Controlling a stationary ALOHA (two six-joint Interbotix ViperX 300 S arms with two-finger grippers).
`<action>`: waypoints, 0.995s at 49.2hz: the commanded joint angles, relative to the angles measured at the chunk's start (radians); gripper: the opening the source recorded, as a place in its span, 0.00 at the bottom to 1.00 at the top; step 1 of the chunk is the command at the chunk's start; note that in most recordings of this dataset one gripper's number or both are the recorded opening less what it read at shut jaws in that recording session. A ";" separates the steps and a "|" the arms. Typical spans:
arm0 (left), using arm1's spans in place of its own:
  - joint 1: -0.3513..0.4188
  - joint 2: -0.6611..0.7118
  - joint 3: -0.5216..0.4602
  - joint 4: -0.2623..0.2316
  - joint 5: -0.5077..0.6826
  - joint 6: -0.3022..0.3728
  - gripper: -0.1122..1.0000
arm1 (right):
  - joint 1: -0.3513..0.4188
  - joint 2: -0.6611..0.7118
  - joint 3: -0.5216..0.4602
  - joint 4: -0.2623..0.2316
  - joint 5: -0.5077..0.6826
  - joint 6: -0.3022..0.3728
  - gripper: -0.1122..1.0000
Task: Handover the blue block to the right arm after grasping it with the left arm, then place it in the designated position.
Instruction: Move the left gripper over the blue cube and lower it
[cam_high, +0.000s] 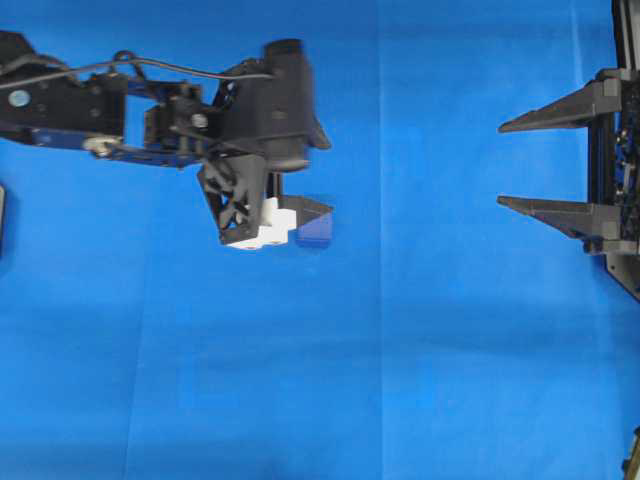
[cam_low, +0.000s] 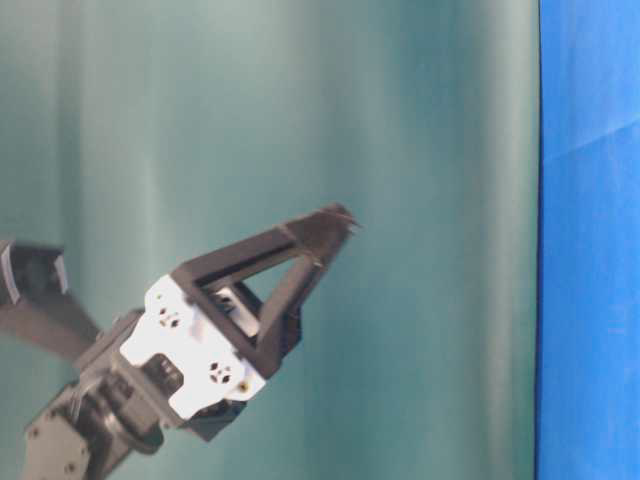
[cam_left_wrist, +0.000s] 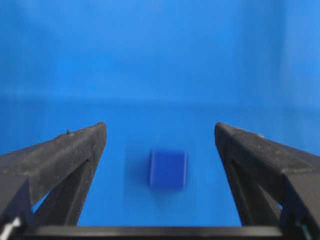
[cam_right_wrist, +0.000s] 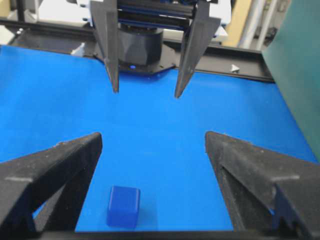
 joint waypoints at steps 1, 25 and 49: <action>-0.005 0.017 -0.084 0.003 0.115 0.000 0.93 | -0.002 0.008 -0.028 0.000 -0.005 0.002 0.97; -0.009 0.066 -0.169 0.003 0.242 0.006 0.93 | -0.002 0.014 -0.028 0.000 -0.003 0.000 0.97; -0.009 0.067 -0.169 0.003 0.242 0.002 0.93 | -0.002 0.015 -0.028 0.000 -0.002 0.000 0.97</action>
